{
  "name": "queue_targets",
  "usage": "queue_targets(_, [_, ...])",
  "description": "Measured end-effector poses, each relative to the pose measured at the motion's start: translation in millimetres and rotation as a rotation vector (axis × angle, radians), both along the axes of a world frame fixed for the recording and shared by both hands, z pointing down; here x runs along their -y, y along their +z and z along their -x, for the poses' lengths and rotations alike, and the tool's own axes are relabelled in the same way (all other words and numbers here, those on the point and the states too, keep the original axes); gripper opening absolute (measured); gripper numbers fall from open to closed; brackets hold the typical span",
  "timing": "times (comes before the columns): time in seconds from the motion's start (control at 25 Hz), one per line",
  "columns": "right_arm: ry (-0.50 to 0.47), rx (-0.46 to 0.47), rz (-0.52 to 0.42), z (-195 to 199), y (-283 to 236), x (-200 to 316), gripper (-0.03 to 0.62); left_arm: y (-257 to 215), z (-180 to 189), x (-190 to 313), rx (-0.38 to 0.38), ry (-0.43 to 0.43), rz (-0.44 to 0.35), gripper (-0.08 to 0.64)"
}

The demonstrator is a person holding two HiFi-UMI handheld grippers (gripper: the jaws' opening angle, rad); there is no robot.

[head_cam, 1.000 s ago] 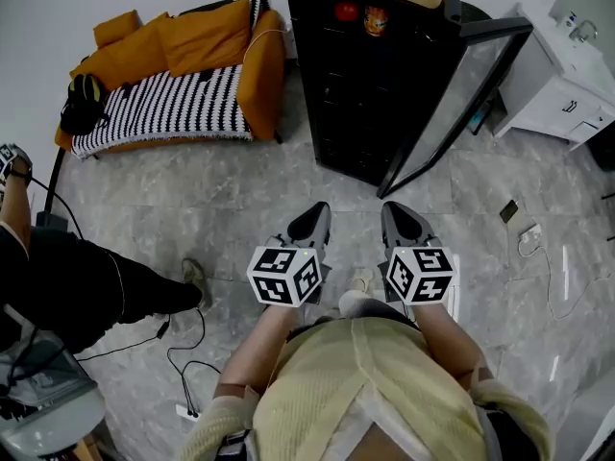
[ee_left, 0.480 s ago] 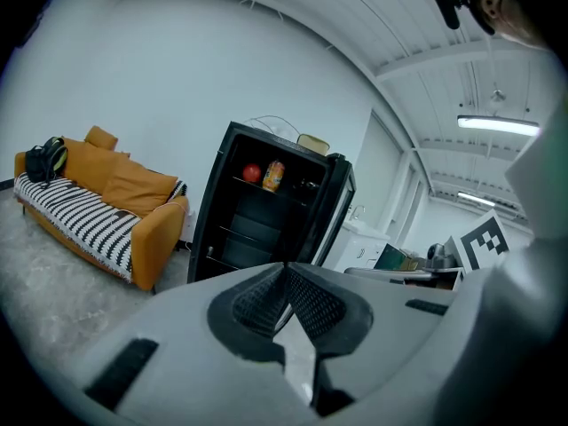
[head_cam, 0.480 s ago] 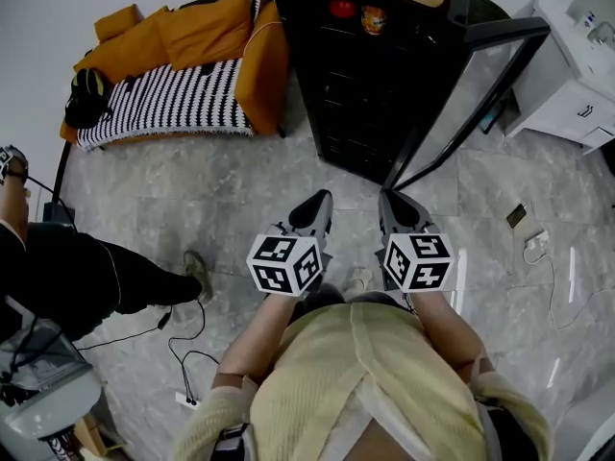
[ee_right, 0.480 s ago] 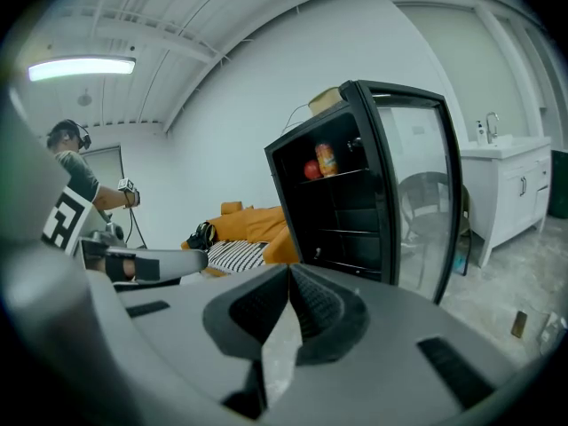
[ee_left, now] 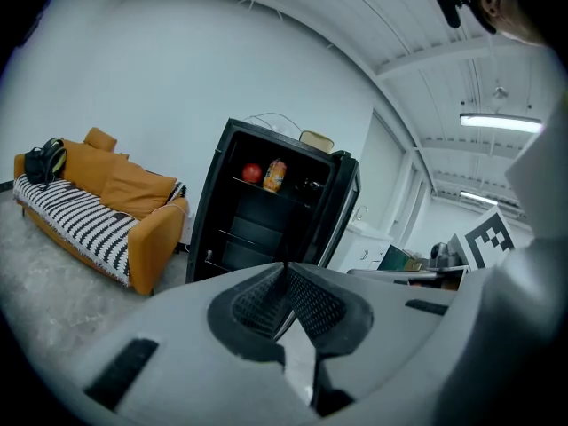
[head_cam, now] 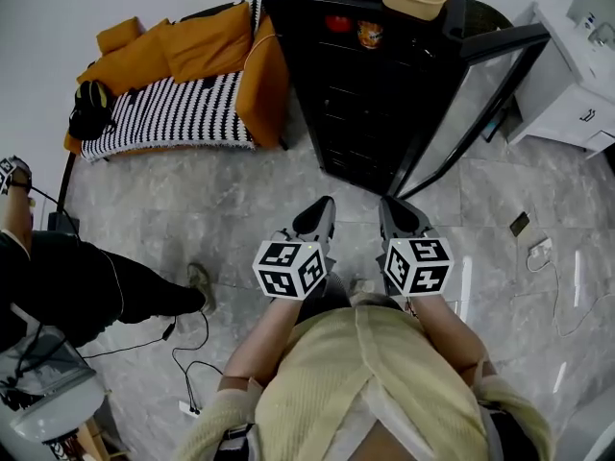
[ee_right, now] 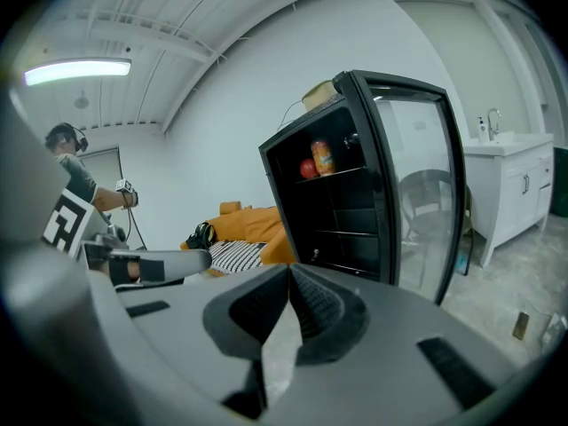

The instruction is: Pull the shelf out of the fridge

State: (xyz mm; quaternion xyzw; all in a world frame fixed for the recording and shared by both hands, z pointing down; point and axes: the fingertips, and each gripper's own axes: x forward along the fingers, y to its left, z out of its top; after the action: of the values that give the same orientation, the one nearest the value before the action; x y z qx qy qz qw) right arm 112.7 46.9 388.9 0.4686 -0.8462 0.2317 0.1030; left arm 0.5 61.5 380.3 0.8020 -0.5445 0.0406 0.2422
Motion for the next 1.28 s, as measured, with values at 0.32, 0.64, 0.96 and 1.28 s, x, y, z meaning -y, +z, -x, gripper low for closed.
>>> queue_targets(0.32, [0.036,-0.001,-0.014,1,-3,25,0.030,-6,1,34,-0.017,0.028,-0.034,0.032])
queue_targets(0.64, [0.110,-0.016,-0.030,15,-7,68,0.031,-4,8,90,-0.019,0.122,-0.032,0.032])
queue_targets(0.96, [0.218,-0.012,0.013,23,5,116,0.031,7,25,134,0.002,0.183,-0.006,0.032])
queue_targets(1.28, [0.231,-0.058,0.054,46,34,142,0.030,35,39,160,-0.014,0.206,0.036,0.032])
